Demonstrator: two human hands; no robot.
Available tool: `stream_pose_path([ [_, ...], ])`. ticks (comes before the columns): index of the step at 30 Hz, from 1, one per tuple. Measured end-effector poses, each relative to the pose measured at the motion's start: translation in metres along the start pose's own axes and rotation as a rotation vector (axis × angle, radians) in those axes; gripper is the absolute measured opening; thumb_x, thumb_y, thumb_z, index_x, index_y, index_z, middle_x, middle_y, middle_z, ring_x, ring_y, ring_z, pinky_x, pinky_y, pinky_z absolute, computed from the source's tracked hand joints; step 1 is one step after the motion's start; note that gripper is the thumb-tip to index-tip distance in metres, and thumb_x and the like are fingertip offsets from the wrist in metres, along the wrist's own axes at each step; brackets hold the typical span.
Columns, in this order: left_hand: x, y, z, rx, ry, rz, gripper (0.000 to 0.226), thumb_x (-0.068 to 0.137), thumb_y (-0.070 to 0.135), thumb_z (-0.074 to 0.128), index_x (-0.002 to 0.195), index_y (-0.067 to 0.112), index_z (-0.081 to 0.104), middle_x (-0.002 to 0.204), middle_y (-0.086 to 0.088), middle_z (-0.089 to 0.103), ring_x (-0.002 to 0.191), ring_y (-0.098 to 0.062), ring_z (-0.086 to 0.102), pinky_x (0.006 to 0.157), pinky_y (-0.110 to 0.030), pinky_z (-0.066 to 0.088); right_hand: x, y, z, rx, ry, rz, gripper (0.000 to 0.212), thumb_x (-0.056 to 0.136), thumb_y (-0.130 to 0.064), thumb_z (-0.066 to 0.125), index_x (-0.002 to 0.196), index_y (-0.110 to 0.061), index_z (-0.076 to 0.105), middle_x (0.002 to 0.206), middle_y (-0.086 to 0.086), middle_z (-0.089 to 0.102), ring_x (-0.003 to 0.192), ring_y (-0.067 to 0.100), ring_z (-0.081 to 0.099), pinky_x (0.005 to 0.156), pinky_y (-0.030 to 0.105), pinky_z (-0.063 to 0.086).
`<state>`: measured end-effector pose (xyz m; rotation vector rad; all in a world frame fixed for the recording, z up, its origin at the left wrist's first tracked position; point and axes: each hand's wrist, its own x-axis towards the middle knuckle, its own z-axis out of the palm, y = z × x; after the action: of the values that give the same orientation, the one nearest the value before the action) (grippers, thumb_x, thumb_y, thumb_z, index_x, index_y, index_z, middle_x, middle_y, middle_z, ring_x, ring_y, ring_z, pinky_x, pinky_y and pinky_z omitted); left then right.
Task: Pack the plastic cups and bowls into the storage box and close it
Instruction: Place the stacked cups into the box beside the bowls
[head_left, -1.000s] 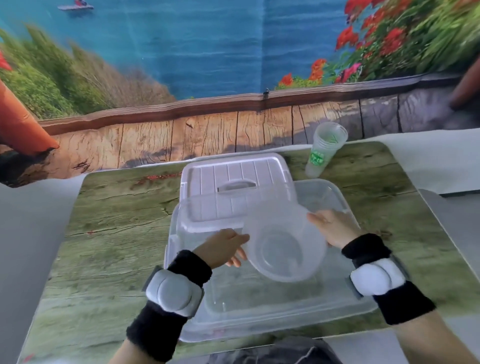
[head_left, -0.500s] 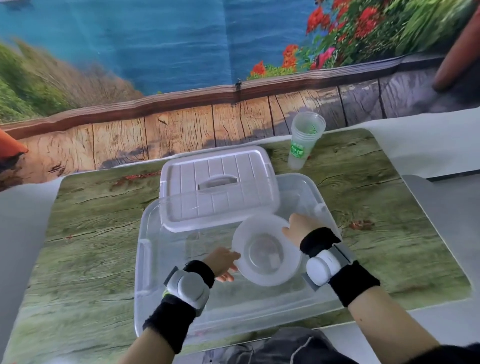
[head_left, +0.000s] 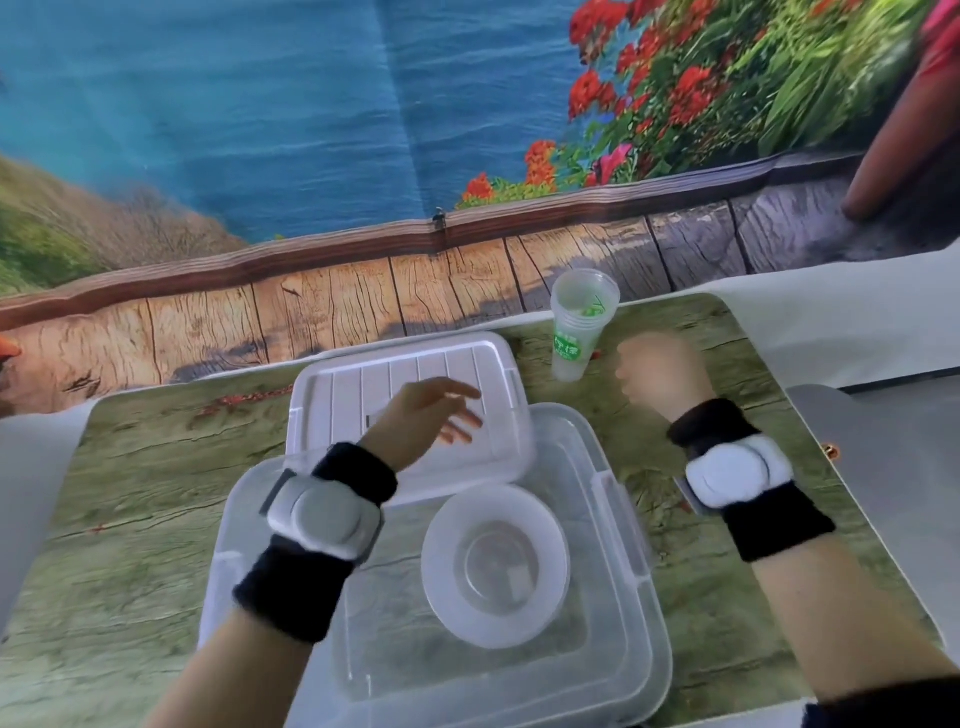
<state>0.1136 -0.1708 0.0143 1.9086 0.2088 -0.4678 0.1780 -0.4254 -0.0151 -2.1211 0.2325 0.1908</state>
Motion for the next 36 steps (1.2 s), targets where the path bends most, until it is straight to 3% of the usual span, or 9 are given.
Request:
stream_pose_path([
  [3, 0.049, 0.031, 0.025, -0.126, 0.053, 0.004, 0.029, 0.091, 0.002, 0.038, 0.112, 0.002, 0.058, 0.08, -0.005, 0.062, 0.068, -0.018, 0.056, 0.066, -0.023, 0.046, 0.059, 0.01, 0.002, 0.027, 0.018, 0.109, 0.033, 0.088, -0.014, 0.05, 0.117, -0.004, 0.06, 0.109, 0.017, 0.067, 0.091, 0.033, 0.065, 0.085, 0.048, 0.055],
  [8, 0.131, 0.05, 0.063, -0.067, 0.05, -0.1, 0.042, 0.092, 0.008, 0.041, 0.133, 0.001, 0.043, 0.095, -0.008, 0.054, 0.084, -0.021, 0.051, 0.079, -0.033, 0.042, 0.122, 0.008, 0.013, 0.105, -0.08, 0.285, 0.05, 0.091, -0.022, 0.046, 0.134, 0.004, 0.043, 0.134, 0.027, 0.051, 0.121, 0.042, 0.051, 0.104, 0.055, 0.039],
  [11, 0.159, 0.05, 0.074, 0.059, 0.03, -0.169, 0.044, 0.092, 0.007, 0.038, 0.134, -0.004, 0.039, 0.073, 0.005, 0.041, 0.07, -0.012, 0.044, 0.083, -0.033, 0.037, 0.131, 0.007, 0.019, 0.176, -0.118, 0.317, 0.048, 0.093, -0.024, 0.044, 0.136, -0.003, 0.041, 0.135, 0.021, 0.049, 0.121, 0.039, 0.05, 0.105, 0.052, 0.04],
  [14, 0.171, 0.053, 0.083, 0.093, -0.011, -0.185, 0.045, 0.093, 0.003, 0.038, 0.137, -0.006, 0.035, 0.072, 0.012, 0.034, 0.093, -0.017, 0.041, 0.086, -0.03, 0.036, 0.132, 0.012, 0.027, 0.232, -0.139, 0.309, 0.046, 0.092, -0.018, 0.046, 0.135, -0.002, 0.042, 0.129, 0.021, 0.05, 0.119, 0.039, 0.05, 0.103, 0.051, 0.042],
  [19, 0.173, 0.049, 0.089, -0.116, -0.063, -0.156, 0.044, 0.093, 0.003, 0.04, 0.137, 0.002, 0.039, 0.11, -0.007, 0.044, 0.103, -0.018, 0.04, 0.093, -0.036, 0.036, 0.134, 0.025, 0.036, 0.232, -0.014, 0.263, 0.022, 0.08, -0.009, 0.047, 0.091, 0.007, 0.057, 0.078, 0.017, 0.045, 0.074, 0.026, 0.042, 0.067, 0.033, 0.036],
  [23, 0.161, 0.04, 0.075, -0.231, 0.008, -0.067, 0.047, 0.086, 0.001, 0.048, 0.133, 0.01, 0.048, 0.116, -0.011, 0.057, 0.1, -0.022, 0.053, 0.101, -0.05, 0.045, 0.112, 0.007, 0.027, 0.288, -0.014, 0.196, 0.035, 0.088, -0.012, 0.047, 0.113, 0.012, 0.054, 0.105, 0.036, 0.059, 0.08, 0.03, 0.054, 0.083, 0.049, 0.053],
  [25, 0.146, 0.043, 0.064, -0.296, 0.108, 0.039, 0.047, 0.085, -0.004, 0.045, 0.13, 0.007, 0.05, 0.116, -0.008, 0.058, 0.099, -0.024, 0.055, 0.086, -0.037, 0.055, 0.097, -0.011, 0.021, 0.316, -0.018, 0.085, 0.031, 0.092, -0.02, 0.047, 0.111, 0.001, 0.059, 0.112, 0.028, 0.063, 0.094, 0.036, 0.062, 0.091, 0.049, 0.051],
  [28, 0.11, 0.054, 0.042, -0.409, 0.349, 0.25, 0.042, 0.078, -0.006, 0.044, 0.117, 0.004, 0.056, 0.103, -0.001, 0.061, 0.094, -0.022, 0.058, 0.062, -0.014, 0.054, 0.07, -0.048, 0.018, 0.41, -0.067, -0.077, 0.015, 0.093, -0.02, 0.048, 0.102, -0.014, 0.059, 0.102, 0.012, 0.063, 0.092, 0.028, 0.062, 0.075, 0.036, 0.053],
  [36, -0.014, 0.046, -0.039, -0.606, 0.652, 0.497, 0.053, 0.066, 0.02, 0.054, 0.117, 0.008, 0.061, 0.117, -0.013, 0.064, 0.112, -0.026, 0.059, 0.091, -0.033, 0.051, -0.013, -0.147, 0.059, 0.612, -0.279, -0.302, 0.019, 0.08, -0.018, 0.063, 0.093, -0.004, 0.068, 0.096, 0.018, 0.066, 0.09, 0.035, 0.064, 0.084, 0.044, 0.051],
])
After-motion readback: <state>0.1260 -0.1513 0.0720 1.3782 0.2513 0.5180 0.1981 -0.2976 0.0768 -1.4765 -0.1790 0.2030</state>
